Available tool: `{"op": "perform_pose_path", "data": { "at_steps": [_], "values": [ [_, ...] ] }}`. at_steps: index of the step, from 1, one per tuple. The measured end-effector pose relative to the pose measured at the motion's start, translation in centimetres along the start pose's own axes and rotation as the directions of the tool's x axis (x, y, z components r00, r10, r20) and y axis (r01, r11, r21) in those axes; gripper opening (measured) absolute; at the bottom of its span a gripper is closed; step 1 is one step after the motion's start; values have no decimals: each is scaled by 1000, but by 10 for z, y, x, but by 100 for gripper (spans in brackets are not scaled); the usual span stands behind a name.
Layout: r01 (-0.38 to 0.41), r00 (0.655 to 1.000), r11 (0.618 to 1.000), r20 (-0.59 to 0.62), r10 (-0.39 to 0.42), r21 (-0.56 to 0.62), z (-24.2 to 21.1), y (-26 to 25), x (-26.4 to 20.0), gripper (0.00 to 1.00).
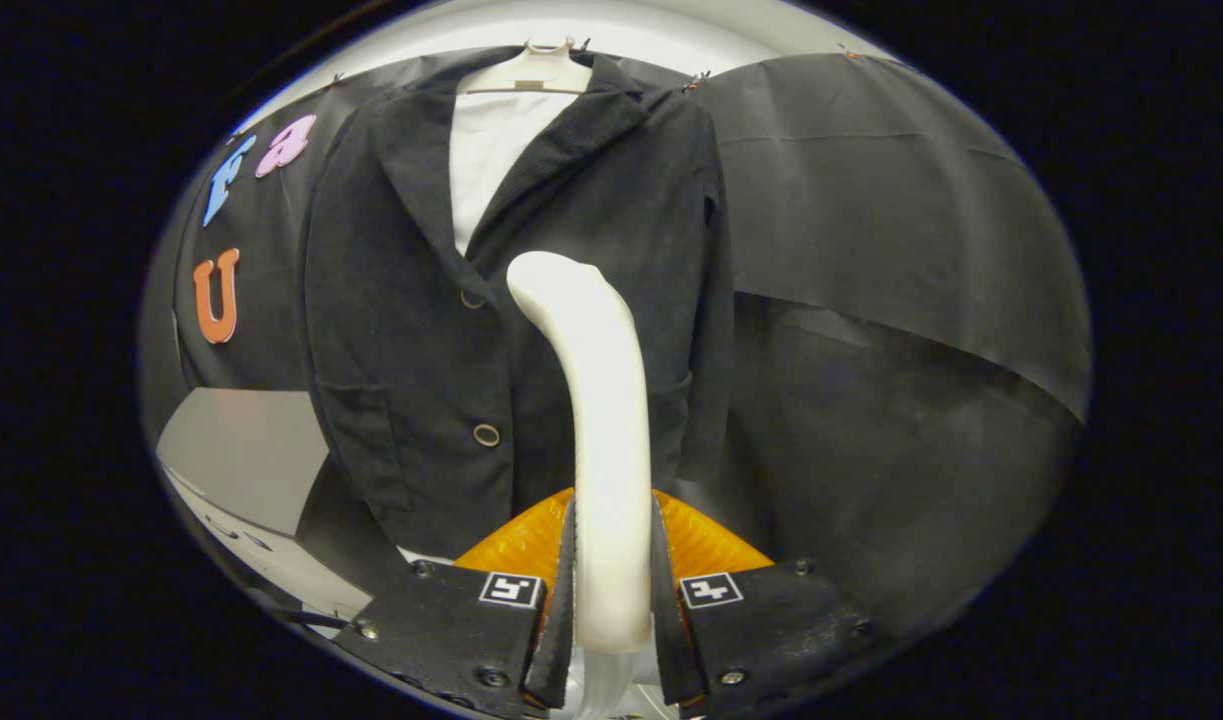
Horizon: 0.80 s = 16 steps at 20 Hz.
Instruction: Iron the clothes twice with a garment steamer, once on the left side and once on the right side.
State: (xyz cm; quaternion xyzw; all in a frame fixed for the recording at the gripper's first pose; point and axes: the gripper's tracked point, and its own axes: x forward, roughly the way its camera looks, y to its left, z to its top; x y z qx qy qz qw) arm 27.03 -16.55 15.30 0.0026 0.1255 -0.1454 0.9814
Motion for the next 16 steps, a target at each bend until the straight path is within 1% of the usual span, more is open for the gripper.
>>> {"op": "perform_pose_path", "data": {
  "at_steps": [16],
  "values": [
    [-15,993,1000,-115,14,-6,-70,5,14,37]
  ]
}}
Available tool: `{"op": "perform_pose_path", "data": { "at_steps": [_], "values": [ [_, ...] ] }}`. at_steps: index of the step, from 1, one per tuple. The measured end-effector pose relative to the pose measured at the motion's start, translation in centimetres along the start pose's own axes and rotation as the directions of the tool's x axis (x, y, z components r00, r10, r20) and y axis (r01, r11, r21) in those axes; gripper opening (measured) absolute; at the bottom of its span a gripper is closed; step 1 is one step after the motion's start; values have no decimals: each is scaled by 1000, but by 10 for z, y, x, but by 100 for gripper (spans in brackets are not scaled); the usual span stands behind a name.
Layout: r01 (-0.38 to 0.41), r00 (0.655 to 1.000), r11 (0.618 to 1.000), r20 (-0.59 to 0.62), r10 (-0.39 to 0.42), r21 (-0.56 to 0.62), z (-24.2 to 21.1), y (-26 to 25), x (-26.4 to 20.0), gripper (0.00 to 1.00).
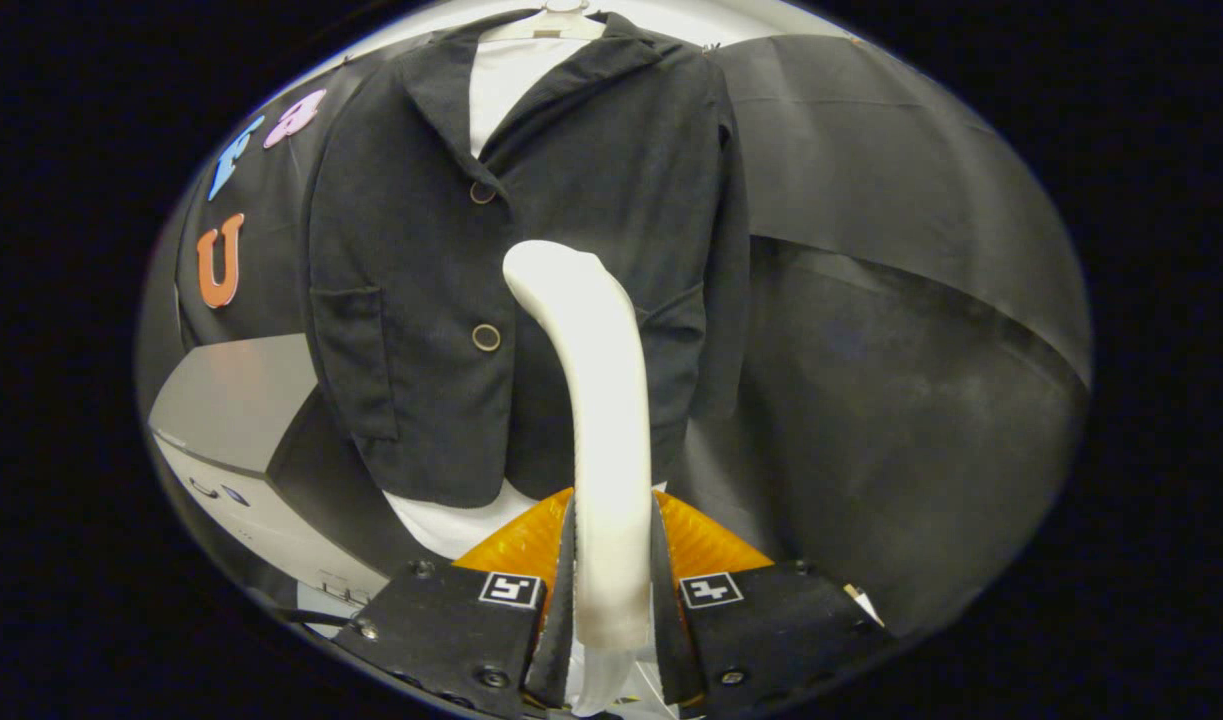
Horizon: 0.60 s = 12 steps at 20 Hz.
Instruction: Iron the clothes twice with a garment steamer, once on the left side and once on the right side.
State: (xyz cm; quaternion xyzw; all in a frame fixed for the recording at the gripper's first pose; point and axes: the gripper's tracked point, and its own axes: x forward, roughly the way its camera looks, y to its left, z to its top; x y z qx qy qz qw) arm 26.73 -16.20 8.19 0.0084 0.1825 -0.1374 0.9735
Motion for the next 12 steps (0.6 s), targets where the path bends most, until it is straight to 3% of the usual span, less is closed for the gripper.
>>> {"op": "perform_pose_path", "data": {
  "at_steps": [12],
  "values": [
    [-10,994,1000,-109,12,14,-57,0,19,37]
  ]
}}
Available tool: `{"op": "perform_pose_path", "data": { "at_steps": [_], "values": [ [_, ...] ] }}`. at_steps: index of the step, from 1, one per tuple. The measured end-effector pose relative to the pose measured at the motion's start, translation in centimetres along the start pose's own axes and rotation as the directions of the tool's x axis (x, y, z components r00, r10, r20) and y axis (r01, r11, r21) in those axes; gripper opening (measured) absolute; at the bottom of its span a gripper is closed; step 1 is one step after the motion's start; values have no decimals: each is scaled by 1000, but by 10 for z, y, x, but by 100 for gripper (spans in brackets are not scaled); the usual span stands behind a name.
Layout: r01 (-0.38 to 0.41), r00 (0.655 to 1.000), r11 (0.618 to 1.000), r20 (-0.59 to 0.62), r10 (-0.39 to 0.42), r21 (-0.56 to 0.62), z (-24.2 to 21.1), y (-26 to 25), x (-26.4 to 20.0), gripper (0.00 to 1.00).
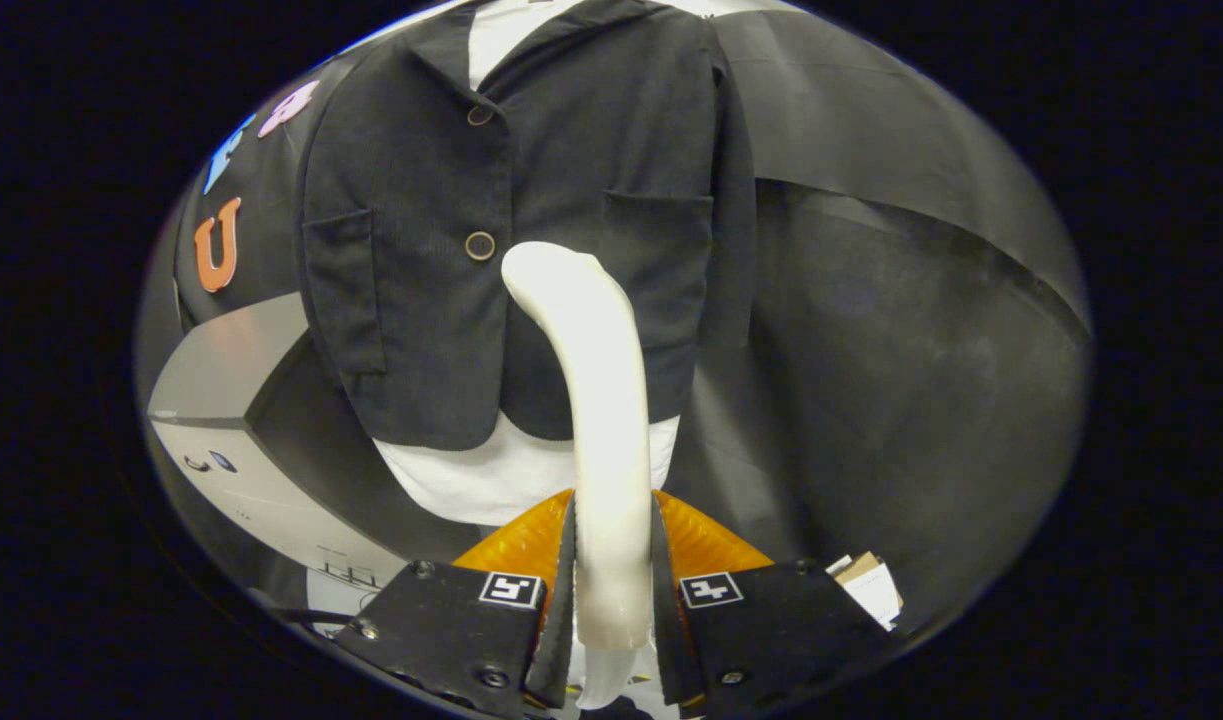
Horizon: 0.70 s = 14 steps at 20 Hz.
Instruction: Iron the clothes twice with a garment steamer, once on the left side and once on the right side.
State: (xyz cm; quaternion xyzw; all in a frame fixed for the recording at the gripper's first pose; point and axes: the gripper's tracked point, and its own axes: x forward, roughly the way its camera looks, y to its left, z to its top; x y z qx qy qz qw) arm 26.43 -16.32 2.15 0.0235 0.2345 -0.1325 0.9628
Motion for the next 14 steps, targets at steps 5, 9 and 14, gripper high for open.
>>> {"op": "perform_pose_path", "data": {
  "at_steps": [5,9,14],
  "values": [
    [0,1000,1000,-28,0,4,-15,1,7,37],
    [-3,999,1000,-42,3,4,-20,1,10,37],
    [-7,999,1000,-38,8,17,-21,2,12,37]
  ]
}}
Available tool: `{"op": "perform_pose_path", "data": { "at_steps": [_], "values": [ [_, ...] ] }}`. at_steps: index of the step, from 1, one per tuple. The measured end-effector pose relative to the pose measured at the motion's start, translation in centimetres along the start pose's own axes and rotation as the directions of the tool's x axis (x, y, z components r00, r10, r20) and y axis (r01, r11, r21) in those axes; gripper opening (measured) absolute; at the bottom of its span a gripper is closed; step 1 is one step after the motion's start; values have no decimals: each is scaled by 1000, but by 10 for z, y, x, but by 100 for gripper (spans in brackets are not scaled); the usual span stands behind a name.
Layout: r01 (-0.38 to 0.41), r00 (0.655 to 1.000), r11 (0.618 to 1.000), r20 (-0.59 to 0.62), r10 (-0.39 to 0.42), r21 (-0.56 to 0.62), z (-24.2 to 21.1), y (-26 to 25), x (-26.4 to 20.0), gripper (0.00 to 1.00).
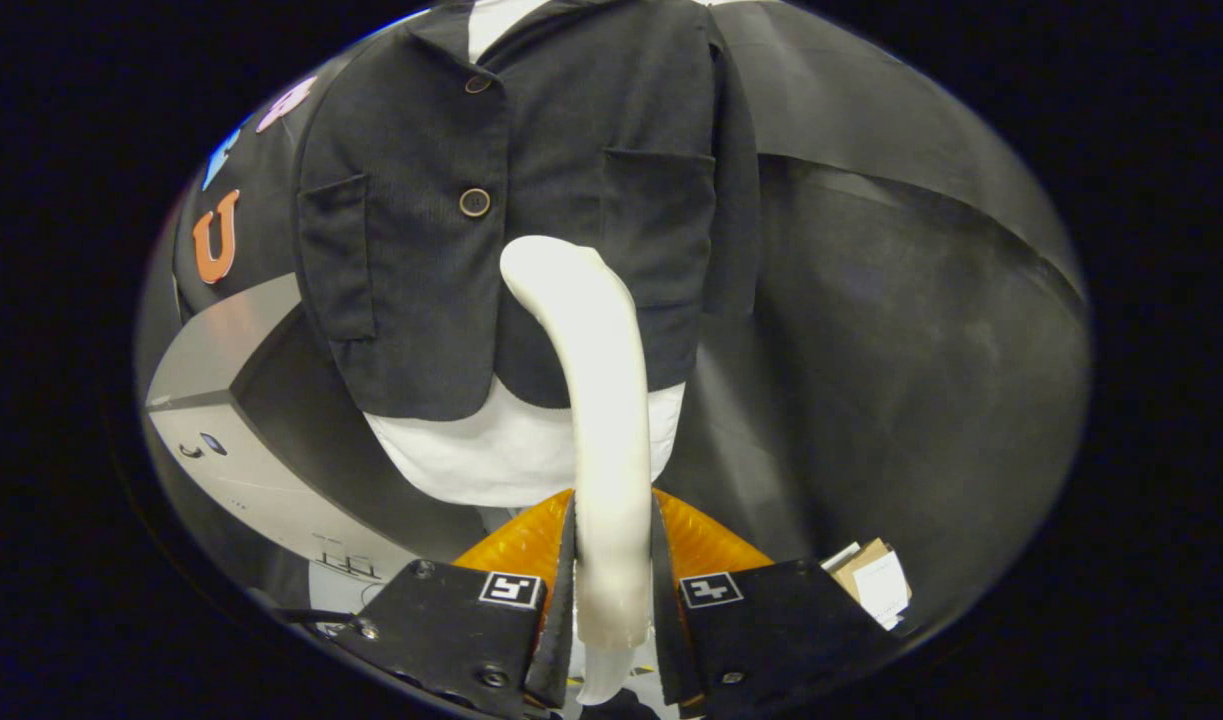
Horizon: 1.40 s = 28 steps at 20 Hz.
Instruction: Iron the clothes twice with a garment steamer, once on the left side and once on the right side.
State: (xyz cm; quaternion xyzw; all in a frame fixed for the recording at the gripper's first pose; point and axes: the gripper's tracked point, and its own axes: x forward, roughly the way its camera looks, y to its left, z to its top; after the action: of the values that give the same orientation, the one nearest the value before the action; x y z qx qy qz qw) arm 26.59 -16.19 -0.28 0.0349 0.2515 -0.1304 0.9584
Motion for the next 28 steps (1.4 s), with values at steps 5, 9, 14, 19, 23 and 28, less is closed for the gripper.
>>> {"op": "perform_pose_path", "data": {
  "at_steps": [5,9,14,19,23,28],
  "values": [
    [-15,1000,999,21,14,33,-11,3,-6,37],
    [-12,999,997,34,9,74,-43,9,-43,37],
    [-14,998,996,56,9,92,-81,27,-116,37],
    [-57,996,997,67,54,49,-121,64,-189,37],
    [-135,988,989,69,138,-54,-150,109,-231,37],
    [-236,970,958,25,243,-165,-198,159,-273,37]
  ]
}}
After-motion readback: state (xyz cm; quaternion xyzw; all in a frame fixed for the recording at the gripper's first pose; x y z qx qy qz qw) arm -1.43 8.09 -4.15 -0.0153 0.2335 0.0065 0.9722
